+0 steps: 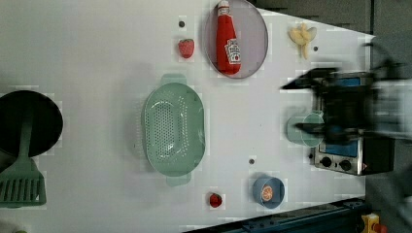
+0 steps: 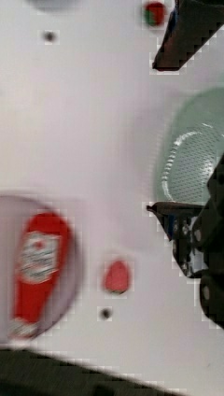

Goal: Drag strainer right to left.

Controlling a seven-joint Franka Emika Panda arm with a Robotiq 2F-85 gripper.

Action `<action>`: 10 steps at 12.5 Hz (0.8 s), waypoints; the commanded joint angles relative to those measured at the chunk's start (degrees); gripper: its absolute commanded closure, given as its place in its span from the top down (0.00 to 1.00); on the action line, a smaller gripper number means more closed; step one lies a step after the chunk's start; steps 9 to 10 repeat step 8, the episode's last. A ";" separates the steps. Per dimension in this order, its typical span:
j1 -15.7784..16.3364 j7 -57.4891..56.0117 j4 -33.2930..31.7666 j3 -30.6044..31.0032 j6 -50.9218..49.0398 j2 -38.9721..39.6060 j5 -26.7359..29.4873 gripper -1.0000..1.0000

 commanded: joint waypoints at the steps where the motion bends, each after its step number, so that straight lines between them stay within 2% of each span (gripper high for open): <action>1: -3.40 -19.70 -2.08 -6.40 -3.65 -4.09 1.16 1.00; 6: -4.51 -32.59 -2.07 -18.10 -8.49 -10.67 -1.21 1.00; 8: -4.54 -38.38 -2.07 -19.68 -9.32 -11.75 -3.43 1.00; 10: -4.54 -38.38 -2.07 -19.68 -9.32 -11.75 -3.43 1.00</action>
